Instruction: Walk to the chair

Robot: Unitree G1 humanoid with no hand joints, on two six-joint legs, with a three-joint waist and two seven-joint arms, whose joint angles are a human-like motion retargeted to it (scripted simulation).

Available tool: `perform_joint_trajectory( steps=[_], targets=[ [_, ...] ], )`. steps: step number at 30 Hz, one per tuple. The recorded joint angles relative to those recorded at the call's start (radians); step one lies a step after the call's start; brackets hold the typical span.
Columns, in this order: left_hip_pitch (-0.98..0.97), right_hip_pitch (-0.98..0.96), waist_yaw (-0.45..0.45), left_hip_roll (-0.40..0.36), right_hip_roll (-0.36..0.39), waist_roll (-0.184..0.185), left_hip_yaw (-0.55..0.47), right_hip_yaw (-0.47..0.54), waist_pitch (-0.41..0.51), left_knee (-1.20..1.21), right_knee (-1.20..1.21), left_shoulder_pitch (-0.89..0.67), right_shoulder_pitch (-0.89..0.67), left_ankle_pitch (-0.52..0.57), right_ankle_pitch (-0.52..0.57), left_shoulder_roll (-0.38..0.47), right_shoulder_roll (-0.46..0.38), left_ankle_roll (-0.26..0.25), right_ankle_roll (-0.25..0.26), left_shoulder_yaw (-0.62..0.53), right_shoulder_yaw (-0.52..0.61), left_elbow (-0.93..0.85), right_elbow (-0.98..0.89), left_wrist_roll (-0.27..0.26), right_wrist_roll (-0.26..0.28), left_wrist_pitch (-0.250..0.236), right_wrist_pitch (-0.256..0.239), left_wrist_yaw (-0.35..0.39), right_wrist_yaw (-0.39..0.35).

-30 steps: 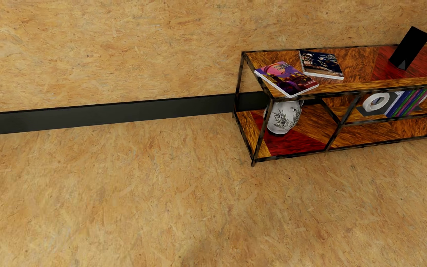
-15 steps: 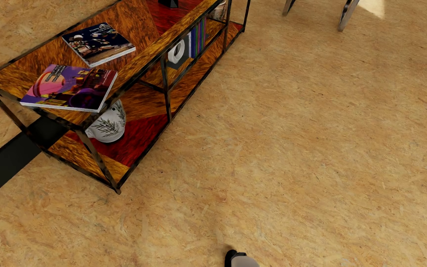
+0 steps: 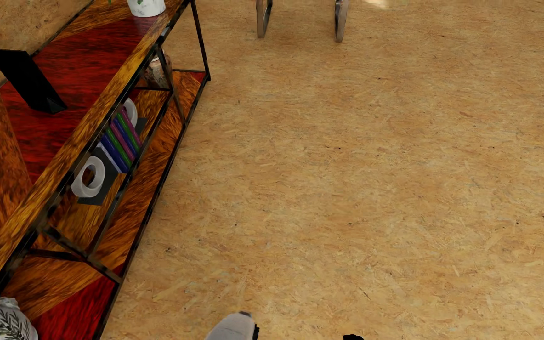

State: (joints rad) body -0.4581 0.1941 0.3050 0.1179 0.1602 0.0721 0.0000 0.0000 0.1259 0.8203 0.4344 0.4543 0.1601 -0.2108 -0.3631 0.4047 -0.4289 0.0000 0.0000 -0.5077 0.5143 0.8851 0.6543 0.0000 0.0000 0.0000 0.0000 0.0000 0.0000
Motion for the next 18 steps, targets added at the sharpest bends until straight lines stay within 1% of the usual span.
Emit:
perform_joint_trajectory(
  steps=[1,2,3,4,5,6,7,8,9,10,11,12,13,14,15,16,17,18],
  targets=[
    [-0.023,0.069,0.021,-0.002,-0.010,0.001,0.000,0.000,-0.015,-0.186,-0.019,0.024,-0.048,0.029,-0.044,-0.003,-0.006,0.000,0.000,-0.002,-0.047,0.006,-0.044,0.000,0.000,0.000,0.000,0.000,0.000],
    [-0.043,0.120,0.040,0.002,-0.019,0.005,0.000,0.000,-0.036,-0.323,-0.026,0.047,-0.084,0.031,-0.072,-0.003,-0.019,0.000,0.000,-0.006,-0.075,0.008,-0.091,0.000,0.000,0.000,0.000,0.000,0.000],
    [-0.068,0.166,0.067,0.015,-0.037,0.012,0.000,0.000,-0.050,-0.349,-0.025,0.061,-0.105,0.002,-0.071,0.000,-0.028,0.000,0.000,-0.007,-0.108,0.012,-0.127,0.000,0.000,0.000,0.000,0.000,0.000],
    [-0.085,0.204,0.114,0.019,-0.093,0.002,0.000,0.000,-0.049,-0.298,-0.003,0.073,-0.114,0.012,-0.037,0.000,-0.028,0.000,0.000,-0.006,-0.136,0.018,-0.145,0.000,0.000,0.000,0.000,0.000,0.000],
    [-0.130,0.216,0.133,0.006,-0.146,-0.021,0.000,0.000,-0.051,-0.160,0.057,0.070,-0.107,0.088,0.041,-0.001,-0.019,0.000,0.000,-0.020,-0.153,0.044,-0.147,0.000,0.000,0.000,0.000,0.000,0.000],
    [-0.143,0.206,0.125,-0.039,-0.205,-0.061,0.000,0.000,-0.038,-0.028,0.175,0.048,-0.083,0.101,0.182,-0.004,0.010,0.000,0.000,-0.042,-0.155,0.097,-0.112,0.000,0.000,0.000,0.000,0.000,0.000],
    [-0.091,0.146,0.096,-0.066,-0.226,-0.067,0.000,0.000,-0.028,0.037,0.364,0.013,-0.054,0.051,0.342,-0.013,0.020,0.000,0.000,-0.045,-0.148,0.128,-0.074,0.000,0.000,0.000,0.000,0.000,0.000],
    [-0.040,0.017,0.059,-0.082,-0.197,-0.054,0.000,0.000,-0.035,0.056,0.631,0.004,-0.042,-0.010,0.457,-0.030,0.015,0.000,0.000,-0.020,-0.094,0.102,-0.034,0.000,0.000,0.000,0.000,0.000,0.000],
    [0.055,-0.091,-0.018,-0.123,-0.200,-0.063,0.000,0.000,-0.022,0.018,0.844,-0.011,-0.037,-0.026,0.446,-0.040,0.022,0.000,0.000,-0.003,-0.030,0.057,0.020,0.000,0.000,0.000,0.000,0.000,0.000],
    [0.152,-0.182,-0.102,-0.138,-0.165,-0.042,0.000,0.000,-0.011,-0.036,0.948,-0.036,-0.017,-0.019,0.427,-0.047,0.029,0.000,0.000,0.017,0.028,0.006,0.080,0.000,0.000,0.000,0.000,0.000,0.000],
    [0.233,-0.300,-0.179,-0.142,-0.138,-0.015,0.000,0.000,-0.015,-0.090,0.986,-0.069,0.036,-0.018,0.426,-0.059,0.030,0.000,0.000,0.049,0.033,-0.060,0.094,0.000,0.000,0.000,0.000,0.000,0.000],
    [0.341,-0.385,-0.241,-0.142,-0.112,0.013,0.000,0.000,-0.009,-0.157,0.918,-0.095,0.104,-0.018,0.453,-0.066,0.029,0.000,0.000,0.058,0.018,-0.133,0.106,0.000,0.000,0.000,0.000,0.000,0.000],
    [0.437,-0.454,-0.284,-0.138,-0.094,0.013,0.000,0.000,-0.004,-0.213,0.755,-0.124,0.104,-0.023,0.528,-0.062,0.064,0.000,0.000,0.099,0.112,-0.199,0.273,0.000,0.000,0.000,0.000,0.000,0.000],
    [0.529,-0.511,-0.329,-0.126,-0.083,0.025,0.000,0.000,-0.004,-0.263,0.544,-0.153,0.157,-0.029,0.621,-0.063,0.043,0.000,0.000,0.139,0.177,-0.281,0.266,0.000,0.000,0.000,0.000,0.000,0.000],
    [0.606,-0.557,-0.367,-0.115,-0.082,0.028,0.000,0.000,-0.012,-0.303,0.328,-0.181,0.199,-0.051,0.661,-0.060,0.042,0.000,0.000,0.141,0.214,-0.343,0.294,0.000,0.000,0.000,0.000,0.000,0.000],
    [0.675,-0.577,-0.399,-0.108,-0.094,0.017,0.000,0.000,-0.018,-0.321,0.132,-0.218,0.232,-0.085,0.520,-0.048,0.047,0.000,0.000,0.171,0.238,-0.399,0.319,0.000,0.000,0.000,0.000,0.000,0.000],
    [0.720,-0.603,-0.432,-0.099,-0.107,0.008,0.000,0.000,-0.027,-0.323,0.023,-0.250,0.262,-0.125,0.216,-0.035,0.045,0.000,0.000,0.184,0.274,-0.439,0.327,0.000,0.000,0.000,0.000,0.000,0.000],
    [0.753,-0.631,-0.463,-0.080,-0.122,0.002,0.000,0.000,-0.035,-0.312,0.048,-0.271,0.289,-0.162,0.016,-0.028,0.048,0.000,0.000,0.209,0.289,-0.461,0.337,0.000,0.000,0.000,0.000,0.000,0.000]
  ],
)
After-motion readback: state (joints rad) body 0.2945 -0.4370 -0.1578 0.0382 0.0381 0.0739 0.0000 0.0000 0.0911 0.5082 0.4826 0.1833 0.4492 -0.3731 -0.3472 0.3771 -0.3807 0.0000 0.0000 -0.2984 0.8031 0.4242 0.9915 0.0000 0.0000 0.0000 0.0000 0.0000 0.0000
